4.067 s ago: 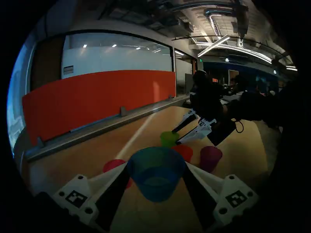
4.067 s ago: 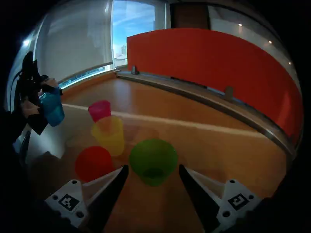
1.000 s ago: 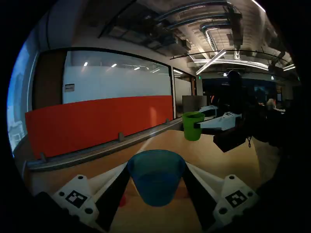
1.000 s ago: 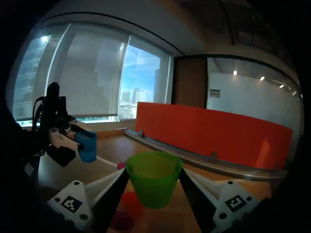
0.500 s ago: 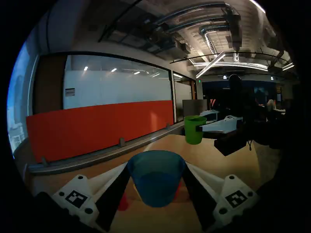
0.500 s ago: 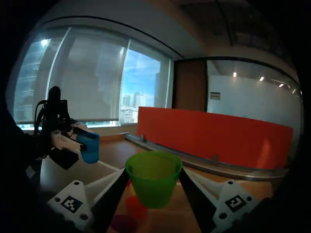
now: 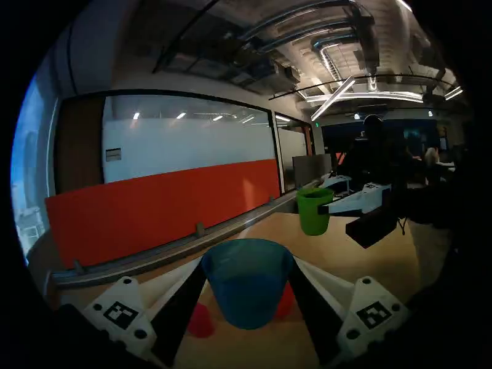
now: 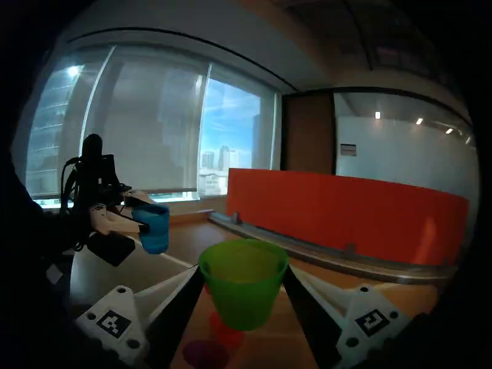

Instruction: Pour water

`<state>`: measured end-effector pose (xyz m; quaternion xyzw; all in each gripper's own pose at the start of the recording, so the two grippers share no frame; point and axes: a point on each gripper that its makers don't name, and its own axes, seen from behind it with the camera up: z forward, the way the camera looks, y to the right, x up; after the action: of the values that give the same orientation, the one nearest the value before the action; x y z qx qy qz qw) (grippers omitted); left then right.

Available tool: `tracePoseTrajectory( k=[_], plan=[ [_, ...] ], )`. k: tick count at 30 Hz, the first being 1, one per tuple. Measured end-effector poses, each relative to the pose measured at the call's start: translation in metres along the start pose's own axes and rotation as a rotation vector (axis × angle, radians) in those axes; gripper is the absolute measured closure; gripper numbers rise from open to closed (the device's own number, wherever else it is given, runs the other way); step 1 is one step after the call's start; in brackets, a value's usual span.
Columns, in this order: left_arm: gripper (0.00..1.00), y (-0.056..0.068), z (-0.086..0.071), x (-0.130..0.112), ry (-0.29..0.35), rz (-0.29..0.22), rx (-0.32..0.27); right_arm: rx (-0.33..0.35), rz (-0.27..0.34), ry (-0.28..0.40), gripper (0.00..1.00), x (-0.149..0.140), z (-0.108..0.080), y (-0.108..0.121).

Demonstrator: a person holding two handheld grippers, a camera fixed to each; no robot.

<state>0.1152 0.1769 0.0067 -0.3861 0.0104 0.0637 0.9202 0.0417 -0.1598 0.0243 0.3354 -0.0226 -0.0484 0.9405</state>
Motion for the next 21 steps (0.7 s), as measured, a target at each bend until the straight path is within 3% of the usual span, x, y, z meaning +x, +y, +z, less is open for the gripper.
tracePoseTrajectory(
  k=[11, 21],
  plan=[
    [0.13, 0.000, 0.001, 0.017, 0.028, 0.068, 0.009, 0.069, 0.024, -0.024, 0.10, -0.017, 0.010, -0.025],
    [0.13, 0.005, 0.005, 0.032, 0.032, 0.179, 0.014, 0.127, 0.027, -0.031, 0.10, -0.026, 0.021, -0.048]
  ],
)
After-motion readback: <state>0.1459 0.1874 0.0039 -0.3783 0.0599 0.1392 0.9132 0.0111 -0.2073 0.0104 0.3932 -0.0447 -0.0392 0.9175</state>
